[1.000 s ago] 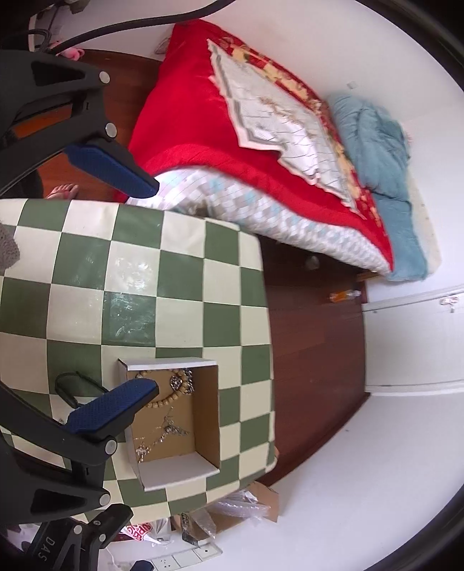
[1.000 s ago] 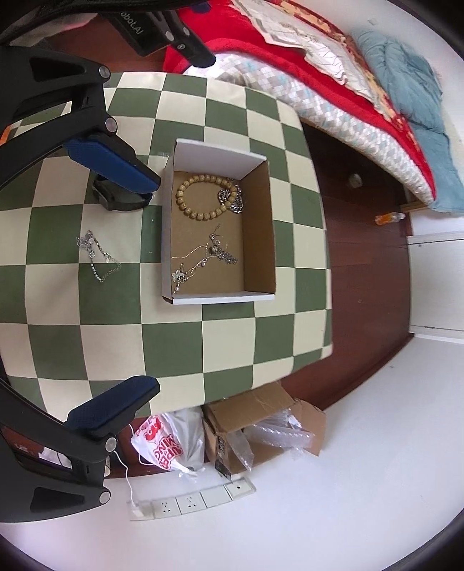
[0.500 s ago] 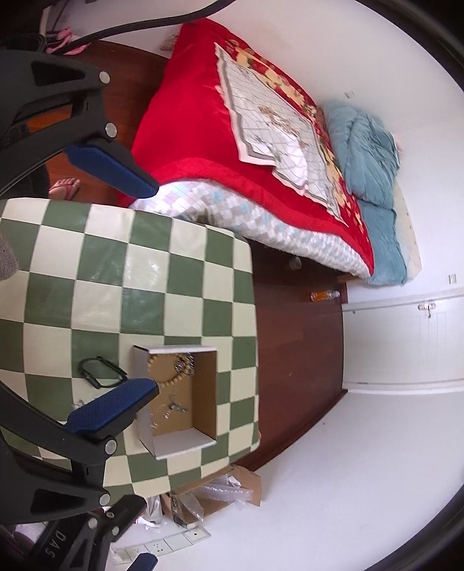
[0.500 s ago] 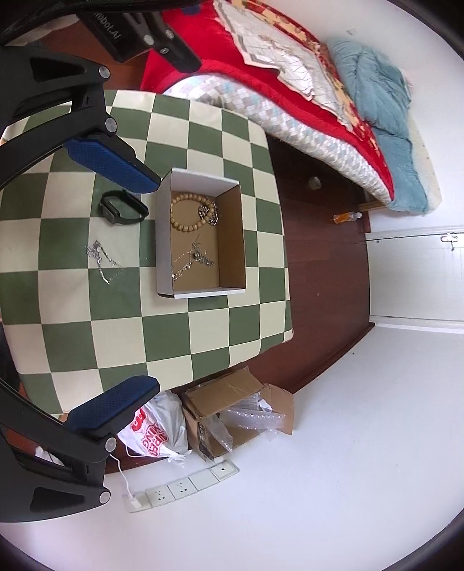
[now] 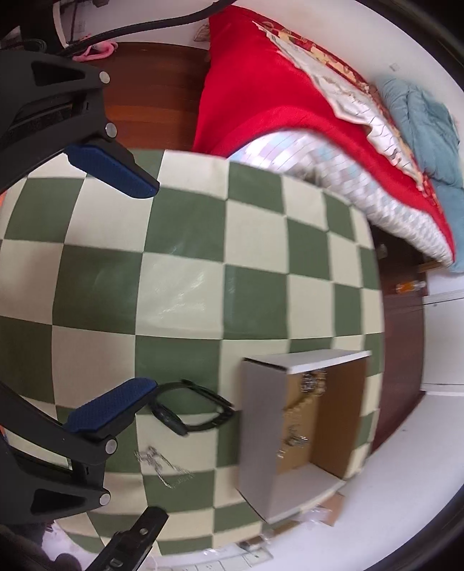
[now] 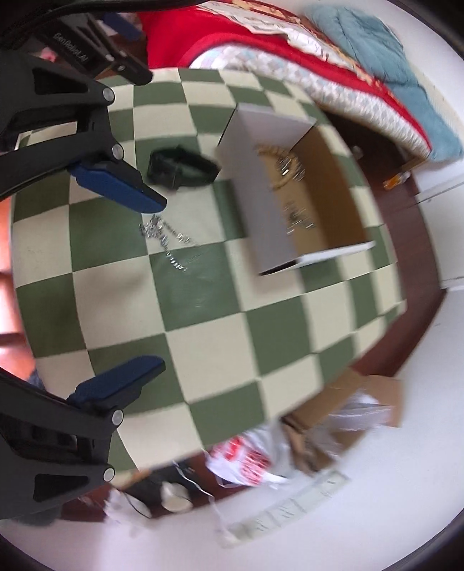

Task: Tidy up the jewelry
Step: 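Grasp the black watch band with the left tool while the right tool grasps a silver chain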

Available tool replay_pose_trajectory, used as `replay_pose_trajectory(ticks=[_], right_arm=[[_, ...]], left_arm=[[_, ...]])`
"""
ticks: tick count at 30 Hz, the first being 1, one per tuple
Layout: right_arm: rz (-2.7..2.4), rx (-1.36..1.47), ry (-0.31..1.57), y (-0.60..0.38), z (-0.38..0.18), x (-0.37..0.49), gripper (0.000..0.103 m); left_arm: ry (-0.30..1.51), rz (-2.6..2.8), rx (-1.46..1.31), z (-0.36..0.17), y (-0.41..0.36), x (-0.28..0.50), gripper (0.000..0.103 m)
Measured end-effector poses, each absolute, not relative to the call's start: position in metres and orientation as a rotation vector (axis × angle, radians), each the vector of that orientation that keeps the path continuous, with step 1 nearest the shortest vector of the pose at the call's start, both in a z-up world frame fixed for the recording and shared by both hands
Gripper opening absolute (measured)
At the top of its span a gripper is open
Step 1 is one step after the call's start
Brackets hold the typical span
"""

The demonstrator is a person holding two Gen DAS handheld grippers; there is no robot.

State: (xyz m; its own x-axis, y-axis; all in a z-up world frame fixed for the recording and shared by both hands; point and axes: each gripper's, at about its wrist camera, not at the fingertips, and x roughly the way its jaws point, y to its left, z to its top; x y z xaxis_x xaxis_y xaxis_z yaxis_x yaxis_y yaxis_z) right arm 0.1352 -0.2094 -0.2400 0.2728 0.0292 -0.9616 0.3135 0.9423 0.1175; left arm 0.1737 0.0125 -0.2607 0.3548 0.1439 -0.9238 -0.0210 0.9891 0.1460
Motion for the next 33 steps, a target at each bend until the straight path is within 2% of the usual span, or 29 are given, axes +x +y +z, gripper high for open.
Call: replay_pose_trajectory(ticks=[5,6,12,14,15,16,26,29,33], right_arm=[[-0.189,0.360,1.341,-0.202,-0.288,0.148,0.081],[-0.181,0.363,1.347,-0.198,-0.295,0.151,0.078],[-0.170,0.202,1.299,-0.162,-0.303,0.158,0.073],[-0.176,0.121,1.277,-0.154,-0.302,0.156,0.052],[-0.174,0.110,1.271,-0.153,-0.301,0.154,0.024],[-0.162,0.123,1.273,-0.157,-0.302,0.152,0.005],[-0.194,0.228,1.320,-0.229,-0.301,0.125,0.004],[-0.186,0.264,1.330,-0.240,-0.302,0.122,0.004],[-0.197,0.363,1.356,-0.254,-0.302,0.123,0.005]], left_arm=[[1.233,0.113,0.161,-0.286,0.005,0.177,0.102],[1.237,0.112,0.165,-0.288,0.004,0.177,0.102],[1.256,0.114,0.172,-0.297,0.005,0.179,0.102],[1.257,0.107,0.170,-0.296,0.006,0.178,0.102],[1.255,0.099,0.171,-0.295,0.006,0.177,0.102],[1.256,0.085,0.166,-0.294,0.005,0.175,0.102],[1.238,-0.124,0.107,-0.273,-0.023,0.178,0.102],[1.233,-0.177,0.144,-0.272,-0.044,0.183,0.092],[1.254,-0.224,0.218,-0.282,-0.068,0.189,0.083]])
